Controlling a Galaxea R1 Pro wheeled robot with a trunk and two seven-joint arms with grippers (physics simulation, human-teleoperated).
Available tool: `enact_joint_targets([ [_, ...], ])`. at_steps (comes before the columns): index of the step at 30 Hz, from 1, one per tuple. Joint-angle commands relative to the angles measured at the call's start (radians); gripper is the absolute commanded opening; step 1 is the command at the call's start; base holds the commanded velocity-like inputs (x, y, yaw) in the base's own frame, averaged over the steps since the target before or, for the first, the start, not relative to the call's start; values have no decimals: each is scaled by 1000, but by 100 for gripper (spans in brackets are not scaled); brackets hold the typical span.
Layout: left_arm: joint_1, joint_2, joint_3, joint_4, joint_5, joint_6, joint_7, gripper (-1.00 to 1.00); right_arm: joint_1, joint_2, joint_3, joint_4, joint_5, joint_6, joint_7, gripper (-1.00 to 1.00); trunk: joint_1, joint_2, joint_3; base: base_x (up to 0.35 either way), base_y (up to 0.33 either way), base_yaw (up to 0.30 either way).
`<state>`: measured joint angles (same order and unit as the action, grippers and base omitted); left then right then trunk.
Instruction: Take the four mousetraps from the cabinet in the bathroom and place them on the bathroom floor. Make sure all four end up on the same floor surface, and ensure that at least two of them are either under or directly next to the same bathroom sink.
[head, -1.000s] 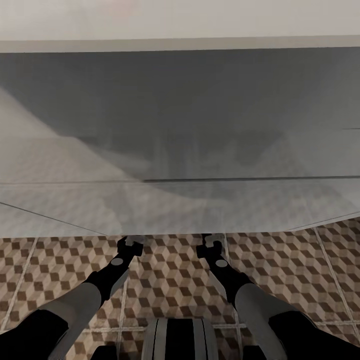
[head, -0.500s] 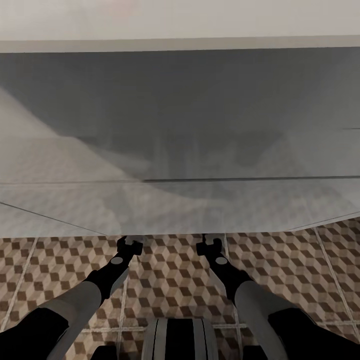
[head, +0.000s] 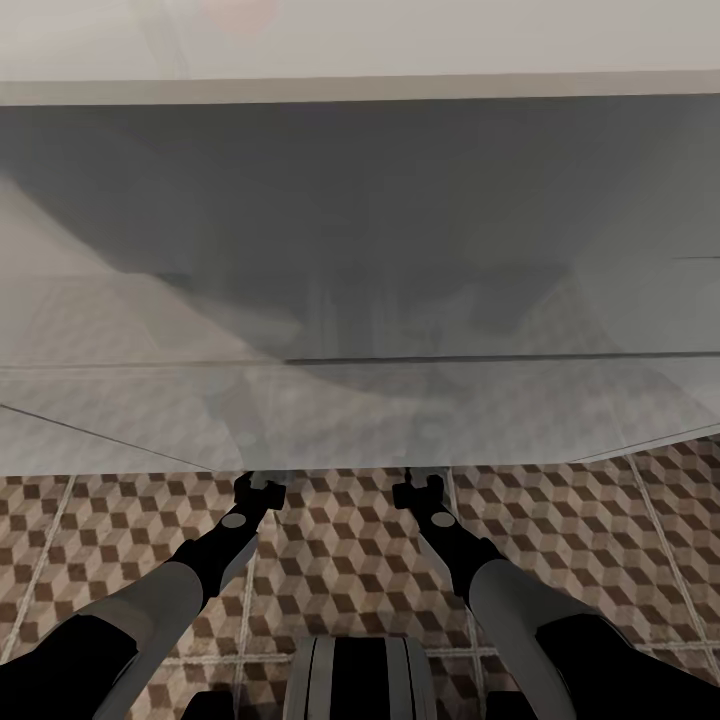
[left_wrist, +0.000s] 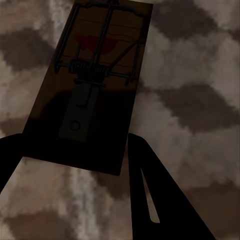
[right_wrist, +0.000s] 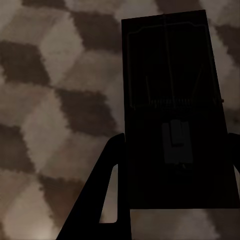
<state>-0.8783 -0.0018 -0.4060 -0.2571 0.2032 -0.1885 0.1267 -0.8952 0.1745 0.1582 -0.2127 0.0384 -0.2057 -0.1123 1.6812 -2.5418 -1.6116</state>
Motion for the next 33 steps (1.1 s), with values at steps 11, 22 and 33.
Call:
enact_joint_targets([
  [11, -1, 0, -8, 7, 7, -3, 4, -100, -1, 0, 6, 16, -25, -4, -9, -100, 0, 0, 0, 0, 0, 0],
  [22, -1, 0, -8, 12, 7, -3, 4, -100, -1, 0, 6, 48, -25, -9, -9, -100, 0, 0, 0, 0, 0, 0],
  [33, -1, 0, -7, 12, 7, -3, 4, -100, -1, 0, 6, 49, -25, -9, -4, -100, 0, 0, 0, 0, 0, 0],
])
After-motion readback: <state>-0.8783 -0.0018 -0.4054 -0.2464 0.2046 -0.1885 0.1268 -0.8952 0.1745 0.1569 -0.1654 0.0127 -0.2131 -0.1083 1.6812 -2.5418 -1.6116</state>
